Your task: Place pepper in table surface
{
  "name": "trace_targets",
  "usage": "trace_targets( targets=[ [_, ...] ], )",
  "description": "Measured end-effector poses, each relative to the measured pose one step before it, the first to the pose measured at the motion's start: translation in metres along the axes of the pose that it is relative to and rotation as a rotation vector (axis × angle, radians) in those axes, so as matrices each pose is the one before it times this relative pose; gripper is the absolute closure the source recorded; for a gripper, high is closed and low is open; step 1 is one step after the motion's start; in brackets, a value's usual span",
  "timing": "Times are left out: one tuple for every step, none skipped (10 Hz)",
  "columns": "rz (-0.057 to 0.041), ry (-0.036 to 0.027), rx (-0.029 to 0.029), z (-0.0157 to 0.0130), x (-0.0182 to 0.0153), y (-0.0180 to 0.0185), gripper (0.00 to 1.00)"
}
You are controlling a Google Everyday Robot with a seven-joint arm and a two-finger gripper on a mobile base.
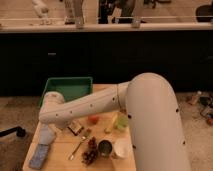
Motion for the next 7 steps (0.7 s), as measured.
trace_targets(
  targets=[
    [-0.00060,0.00481,0.00054,-0.00061,-0.00143,-0.00006,0.20],
    [0.00176,0.03044,0.00033,-0.00509,-0.00135,0.00084,0.20],
    [0.00156,0.03007,0.00073,-0.00582,-0.00146,0.00164,0.20],
    [0.00008,0.02453,-0.00177,-0.00576,0.00057,0.00068,0.20],
    [-0.00156,0.01180,-0.00606,-0.00501,0.00233,-0.00014,0.20],
    [-0.00066,0.00698,-0.00557,-0.00367,0.00178,0.00048,0.20],
    [-0.00049,0.00591,-0.00656,-0.00354,0.00218,0.00138,0.20]
  ],
)
